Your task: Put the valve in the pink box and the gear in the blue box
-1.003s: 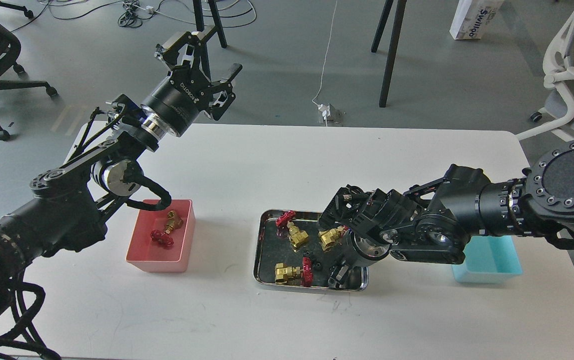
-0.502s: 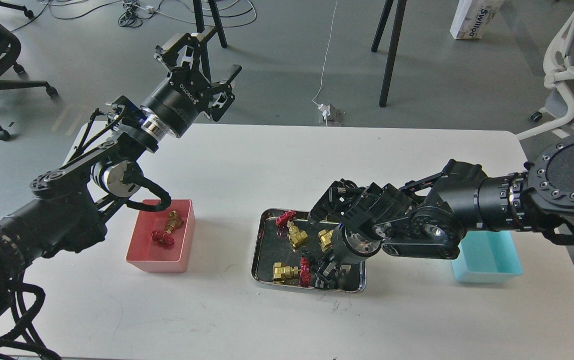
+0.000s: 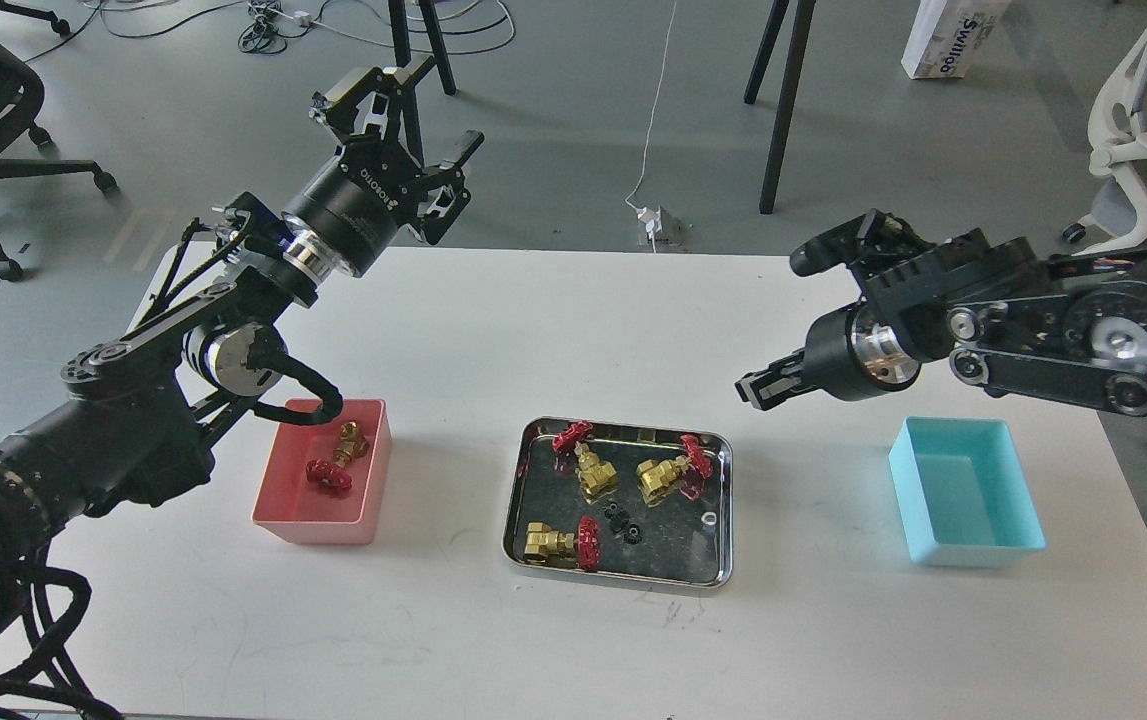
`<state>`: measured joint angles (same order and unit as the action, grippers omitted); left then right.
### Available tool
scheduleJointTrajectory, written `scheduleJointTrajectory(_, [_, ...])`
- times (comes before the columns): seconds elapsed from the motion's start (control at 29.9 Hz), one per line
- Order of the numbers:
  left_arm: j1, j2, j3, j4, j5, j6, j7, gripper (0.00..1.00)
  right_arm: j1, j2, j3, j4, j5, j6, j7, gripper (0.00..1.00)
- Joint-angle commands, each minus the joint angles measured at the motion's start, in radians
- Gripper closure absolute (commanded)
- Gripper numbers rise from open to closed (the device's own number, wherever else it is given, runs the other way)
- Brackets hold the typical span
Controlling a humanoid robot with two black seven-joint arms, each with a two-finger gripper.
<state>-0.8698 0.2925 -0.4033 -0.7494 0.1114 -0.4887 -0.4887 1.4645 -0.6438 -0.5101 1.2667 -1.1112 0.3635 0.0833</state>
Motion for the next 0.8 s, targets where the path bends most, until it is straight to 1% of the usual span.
scheduleJointTrajectory(0.0, [-0.001,-0.029,0.003,0.018,0.001,0.0,0.0,0.2,-0.042,-0.187,0.005,0.071,-0.007,0.0,0.001,0.85])
scheduleJointTrajectory(0.07, [-0.001,-0.038,0.004,0.024,0.001,0.0,0.0,0.2,-0.058,-0.253,0.008,0.094,-0.006,-0.001,0.001,0.85])
scheduleJointTrajectory(0.13, [-0.001,-0.046,0.004,0.025,0.001,0.0,0.0,0.2,-0.073,-0.29,0.021,0.108,-0.007,-0.006,0.001,0.85])
scheduleJointTrajectory(0.23, [-0.003,-0.053,0.004,0.025,0.004,0.0,0.0,0.2,-0.093,-0.29,0.044,0.114,-0.005,-0.008,0.001,0.85])
scheduleJointTrajectory(0.3, [-0.003,-0.053,0.004,0.025,0.004,0.0,0.0,0.2,-0.096,-0.271,0.054,0.112,-0.009,-0.008,-0.002,0.85])
scheduleJointTrajectory(0.37, [-0.003,-0.053,0.004,0.025,0.004,0.0,0.0,0.2,-0.095,-0.211,0.056,0.111,-0.012,-0.008,-0.005,0.85])
scheduleJointTrajectory(0.5, [-0.003,-0.05,0.004,0.025,0.002,0.0,0.0,0.19,-0.096,-0.047,0.056,0.094,-0.012,-0.008,-0.017,0.85])
scheduleJointTrajectory(0.67, [0.0,-0.042,0.001,0.025,0.002,0.0,0.0,0.19,-0.09,0.059,0.051,0.03,-0.006,-0.008,-0.019,0.85])
scheduleJointTrajectory(0.77, [0.008,-0.044,0.001,0.027,0.002,0.0,0.0,0.19,-0.084,0.143,0.042,0.013,-0.005,0.005,-0.017,0.84])
